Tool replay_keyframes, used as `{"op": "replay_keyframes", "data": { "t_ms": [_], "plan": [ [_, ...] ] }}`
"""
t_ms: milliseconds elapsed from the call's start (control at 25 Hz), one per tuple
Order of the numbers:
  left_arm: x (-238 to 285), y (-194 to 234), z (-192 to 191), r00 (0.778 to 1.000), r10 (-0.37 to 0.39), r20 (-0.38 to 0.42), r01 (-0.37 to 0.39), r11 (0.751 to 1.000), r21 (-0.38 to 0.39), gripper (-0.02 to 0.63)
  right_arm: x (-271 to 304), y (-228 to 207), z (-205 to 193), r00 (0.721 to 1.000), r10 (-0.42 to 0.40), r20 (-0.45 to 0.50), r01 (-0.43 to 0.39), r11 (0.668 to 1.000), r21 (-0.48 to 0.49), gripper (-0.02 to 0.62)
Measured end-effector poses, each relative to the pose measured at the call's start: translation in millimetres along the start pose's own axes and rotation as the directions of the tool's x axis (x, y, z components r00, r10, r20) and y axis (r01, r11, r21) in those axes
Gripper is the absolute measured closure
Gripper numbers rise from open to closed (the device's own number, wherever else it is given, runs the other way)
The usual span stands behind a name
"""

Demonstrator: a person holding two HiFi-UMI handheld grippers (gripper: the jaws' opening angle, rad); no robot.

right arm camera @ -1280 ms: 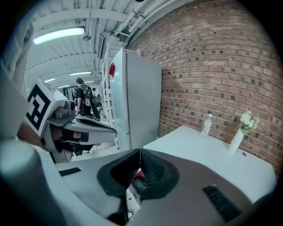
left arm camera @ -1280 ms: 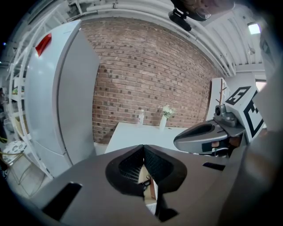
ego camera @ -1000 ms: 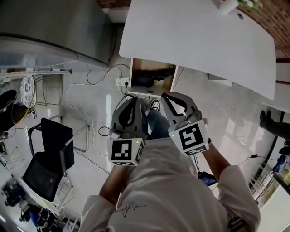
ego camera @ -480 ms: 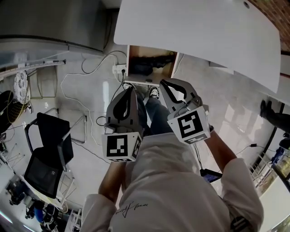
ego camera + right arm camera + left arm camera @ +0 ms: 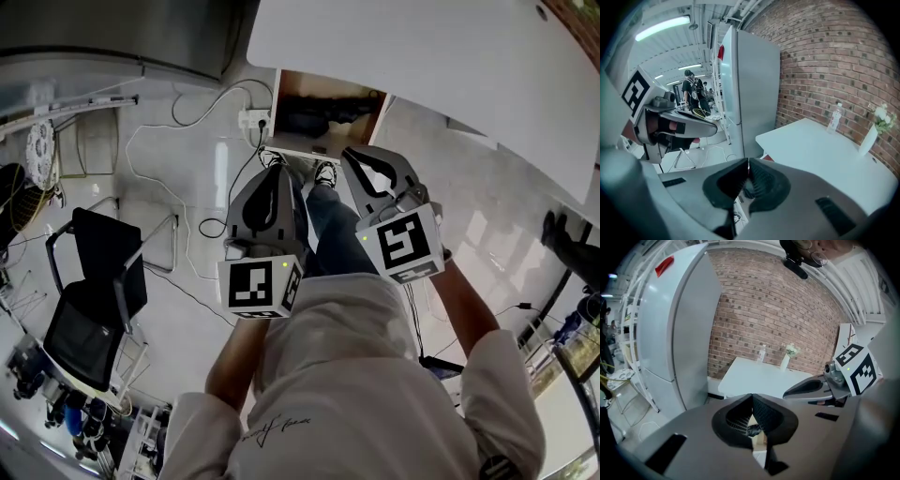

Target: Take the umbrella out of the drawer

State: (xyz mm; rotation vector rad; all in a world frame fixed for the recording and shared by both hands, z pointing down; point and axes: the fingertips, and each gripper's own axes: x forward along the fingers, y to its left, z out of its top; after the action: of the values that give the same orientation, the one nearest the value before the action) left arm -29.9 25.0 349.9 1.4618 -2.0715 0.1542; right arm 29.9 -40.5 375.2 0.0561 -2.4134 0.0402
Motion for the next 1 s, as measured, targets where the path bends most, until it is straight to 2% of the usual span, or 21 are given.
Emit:
{"op": "replay_keyframes", "data": {
  "t_ms": [480, 720, 1000],
  "plan": [
    [22.7, 10.6, -33.3, 0.997, -0.006, -0.077, 0.006, 1.0, -0.006, 0.589, 43.4, -2.8, -34.0, 0.998, 0.024, -0.064, -0.025, 0.999, -0.023, 0.578],
    [35.8, 19.6, -41.4, 0.996, -0.014, -0.087, 0.013, 1.0, -0.014, 0.589, 71.2, -3.3, -60.2, 0.989, 0.041, -0.141, -0.055, 0.994, -0.096, 0.578],
    [43.5, 26.1, -50.8, 0.994, -0.023, -0.103, 0.019, 0.999, -0.038, 0.589, 101.0, -8.2, -88.2, 0.978, 0.034, -0.207, -0.06, 0.991, -0.123, 0.577]
  ]
}}
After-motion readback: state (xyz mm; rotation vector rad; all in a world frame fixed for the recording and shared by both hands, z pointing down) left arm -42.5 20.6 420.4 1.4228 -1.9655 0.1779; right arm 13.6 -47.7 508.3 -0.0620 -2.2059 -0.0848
